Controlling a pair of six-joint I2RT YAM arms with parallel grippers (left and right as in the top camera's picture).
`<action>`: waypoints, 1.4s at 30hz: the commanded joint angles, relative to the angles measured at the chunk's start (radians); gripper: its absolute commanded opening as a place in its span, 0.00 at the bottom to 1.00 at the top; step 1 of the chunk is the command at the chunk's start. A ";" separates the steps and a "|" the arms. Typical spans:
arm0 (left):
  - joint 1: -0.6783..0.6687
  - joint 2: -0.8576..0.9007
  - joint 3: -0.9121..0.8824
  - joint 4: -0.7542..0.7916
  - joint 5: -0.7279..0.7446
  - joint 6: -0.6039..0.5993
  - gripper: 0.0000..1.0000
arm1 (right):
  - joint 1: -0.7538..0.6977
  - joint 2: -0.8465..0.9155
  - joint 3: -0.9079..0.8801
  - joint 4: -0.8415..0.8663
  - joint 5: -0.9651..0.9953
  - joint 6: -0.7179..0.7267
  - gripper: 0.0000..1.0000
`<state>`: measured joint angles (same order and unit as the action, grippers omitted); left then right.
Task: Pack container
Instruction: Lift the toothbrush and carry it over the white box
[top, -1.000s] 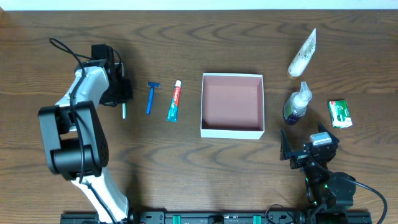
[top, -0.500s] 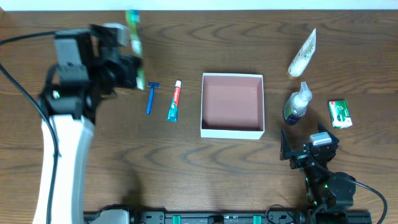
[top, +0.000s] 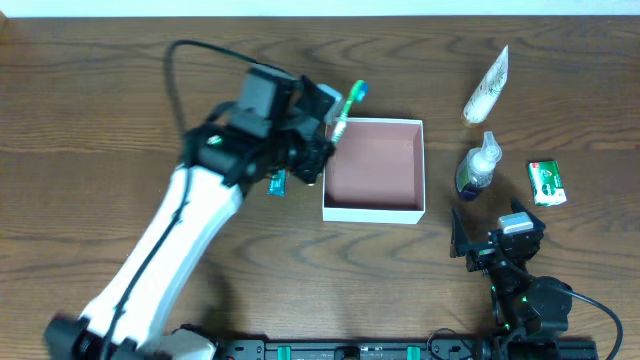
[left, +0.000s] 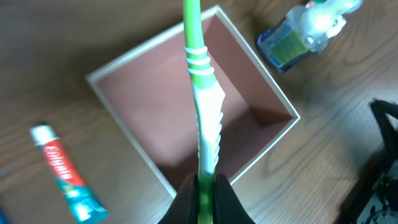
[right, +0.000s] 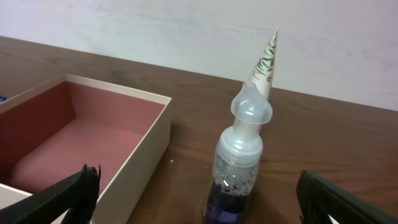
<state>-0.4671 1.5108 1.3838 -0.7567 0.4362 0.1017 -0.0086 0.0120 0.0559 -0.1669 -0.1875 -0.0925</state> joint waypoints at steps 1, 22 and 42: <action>-0.042 0.062 -0.008 0.015 -0.019 -0.097 0.06 | -0.007 -0.007 -0.004 0.000 -0.004 -0.010 0.99; -0.153 0.204 -0.008 0.141 -0.347 -0.284 0.06 | -0.007 -0.007 -0.004 -0.001 -0.004 -0.010 0.99; -0.154 0.300 -0.008 0.134 -0.313 -0.301 0.06 | -0.007 -0.006 -0.004 0.000 -0.004 -0.010 0.99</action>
<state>-0.6224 1.7958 1.3785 -0.6174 0.1192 -0.1772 -0.0086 0.0116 0.0559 -0.1669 -0.1875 -0.0925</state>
